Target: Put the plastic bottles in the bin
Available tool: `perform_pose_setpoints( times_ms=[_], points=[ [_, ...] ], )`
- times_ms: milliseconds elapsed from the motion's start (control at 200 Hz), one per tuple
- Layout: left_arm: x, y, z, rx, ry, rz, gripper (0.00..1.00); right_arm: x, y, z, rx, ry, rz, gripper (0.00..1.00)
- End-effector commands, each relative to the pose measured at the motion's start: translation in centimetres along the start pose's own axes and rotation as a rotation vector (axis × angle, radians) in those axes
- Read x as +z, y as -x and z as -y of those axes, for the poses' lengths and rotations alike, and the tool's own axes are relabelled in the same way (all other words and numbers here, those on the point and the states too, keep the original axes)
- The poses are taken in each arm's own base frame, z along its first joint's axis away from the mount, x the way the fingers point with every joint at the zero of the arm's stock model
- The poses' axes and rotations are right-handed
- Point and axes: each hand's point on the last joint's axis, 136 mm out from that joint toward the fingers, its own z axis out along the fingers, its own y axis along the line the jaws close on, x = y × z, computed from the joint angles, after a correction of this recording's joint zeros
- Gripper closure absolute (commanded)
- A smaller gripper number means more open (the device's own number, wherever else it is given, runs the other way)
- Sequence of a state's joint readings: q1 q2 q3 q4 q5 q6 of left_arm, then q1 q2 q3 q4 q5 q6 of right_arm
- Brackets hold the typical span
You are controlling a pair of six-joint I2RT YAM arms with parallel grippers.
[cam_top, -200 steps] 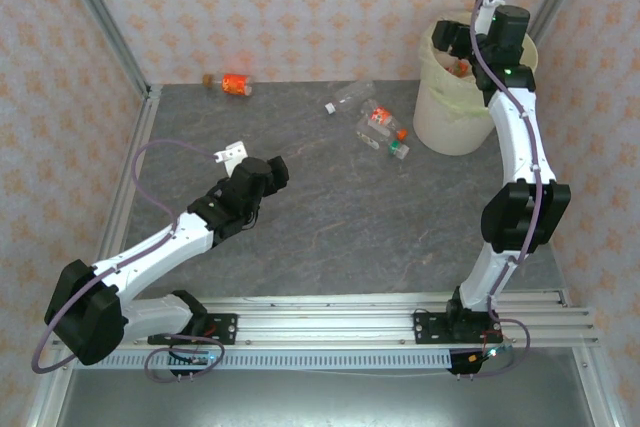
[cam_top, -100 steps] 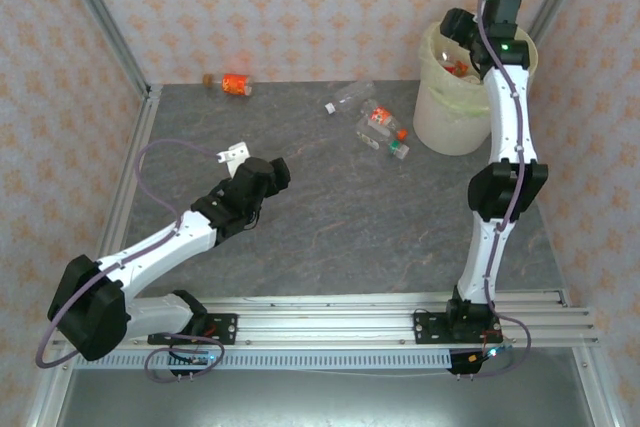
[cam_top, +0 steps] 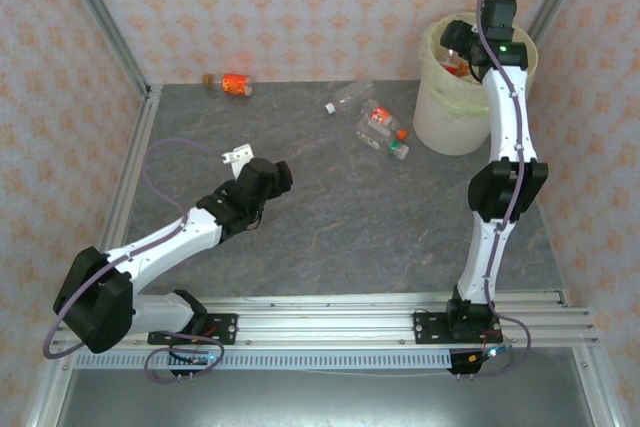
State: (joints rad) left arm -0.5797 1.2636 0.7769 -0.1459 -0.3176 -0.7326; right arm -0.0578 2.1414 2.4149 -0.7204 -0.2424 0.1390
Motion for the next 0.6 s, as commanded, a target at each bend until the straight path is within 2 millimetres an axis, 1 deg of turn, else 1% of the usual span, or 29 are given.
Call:
perform_pose_setpoints(
  times_ms=[0,80,140,195,315,395,415,430,470,530,565,595],
  points=[
    [0.0,1.0,0.4,-0.008,-0.007,0.019,0.00,-6.0,4.7,-2.6,0.020,0.096,0.156,0.26],
    [-0.1,1.0,0.3,-0.008,-0.004,0.023,0.00,-7.6,5.7,-2.9,0.060,0.117,0.213,0.23],
    [-0.1,1.0,0.2,-0.006,-0.002,0.025,0.00,-8.6,6.3,-2.8,0.092,0.113,0.256,0.20],
    [-0.1,1.0,0.2,-0.006,0.000,0.027,0.00,-9.3,6.7,-2.2,0.118,0.090,0.291,0.18],
    [-0.1,0.9,0.1,-0.004,0.000,0.024,0.00,-10.4,7.0,-0.1,0.180,-0.015,0.337,0.11],
    [-0.1,0.9,0.1,-0.002,0.000,0.025,0.00,-11.2,7.0,0.1,0.191,-0.028,0.340,0.05],
    [-0.1,0.9,0.1,-0.002,0.003,0.026,0.00,-11.4,7.0,0.0,0.194,-0.024,0.340,0.02],
    [-0.1,0.9,0.1,-0.002,0.002,0.026,0.00,-11.6,7.0,-0.1,0.196,-0.017,0.340,0.00],
    [-0.1,0.9,0.1,-0.003,0.002,0.027,0.00,-12.0,6.8,-0.5,0.195,0.007,0.330,0.01],
    [-0.1,1.0,0.1,-0.007,0.000,0.029,0.00,-12.5,6.3,-1.8,0.179,0.077,0.303,0.01],
    [-0.2,1.0,0.1,-0.013,-0.004,0.031,0.00,-12.9,6.0,-2.9,0.153,0.141,0.285,0.01],
    [-0.2,1.0,0.2,-0.020,-0.010,0.030,0.00,-13.3,5.5,-4.4,0.121,0.223,0.261,0.01]
  ],
)
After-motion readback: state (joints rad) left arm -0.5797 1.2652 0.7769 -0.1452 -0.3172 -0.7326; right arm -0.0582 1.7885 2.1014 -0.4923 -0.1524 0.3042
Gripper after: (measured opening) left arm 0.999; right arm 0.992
